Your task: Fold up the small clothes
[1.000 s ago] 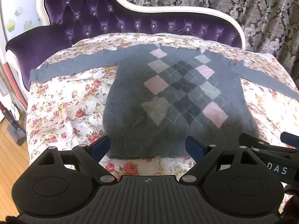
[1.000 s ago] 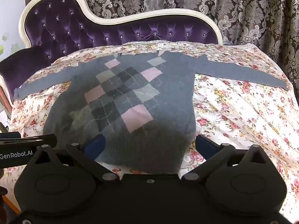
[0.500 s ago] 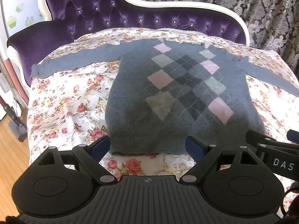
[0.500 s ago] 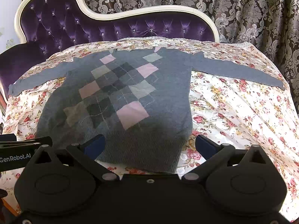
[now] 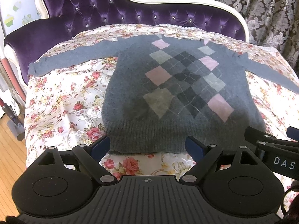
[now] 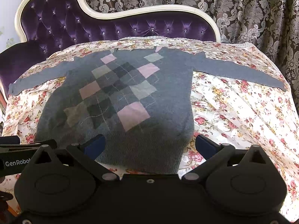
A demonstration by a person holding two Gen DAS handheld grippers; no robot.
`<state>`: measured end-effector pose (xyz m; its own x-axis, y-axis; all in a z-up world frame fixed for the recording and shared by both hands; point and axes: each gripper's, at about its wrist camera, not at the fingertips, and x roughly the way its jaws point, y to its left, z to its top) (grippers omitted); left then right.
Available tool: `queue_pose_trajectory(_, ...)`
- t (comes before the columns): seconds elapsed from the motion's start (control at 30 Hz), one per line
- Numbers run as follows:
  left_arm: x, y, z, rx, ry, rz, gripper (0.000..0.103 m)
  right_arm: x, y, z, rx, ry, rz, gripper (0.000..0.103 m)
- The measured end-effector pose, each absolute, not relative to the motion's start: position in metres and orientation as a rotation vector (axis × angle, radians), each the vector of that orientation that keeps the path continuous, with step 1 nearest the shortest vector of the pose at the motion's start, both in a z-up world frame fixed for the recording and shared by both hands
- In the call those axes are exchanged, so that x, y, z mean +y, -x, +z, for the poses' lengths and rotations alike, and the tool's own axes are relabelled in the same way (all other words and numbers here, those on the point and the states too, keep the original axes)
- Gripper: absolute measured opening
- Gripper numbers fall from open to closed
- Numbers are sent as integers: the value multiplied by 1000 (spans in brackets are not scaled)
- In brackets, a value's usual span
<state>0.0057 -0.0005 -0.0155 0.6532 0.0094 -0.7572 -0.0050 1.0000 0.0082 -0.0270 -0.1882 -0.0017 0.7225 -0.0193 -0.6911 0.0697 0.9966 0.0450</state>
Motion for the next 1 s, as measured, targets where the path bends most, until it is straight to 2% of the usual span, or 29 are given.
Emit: queue_pose_trajectory(1.0,7,-12,-23,883,42,-2,88,-189,21,-9,812,-113,-6,102)
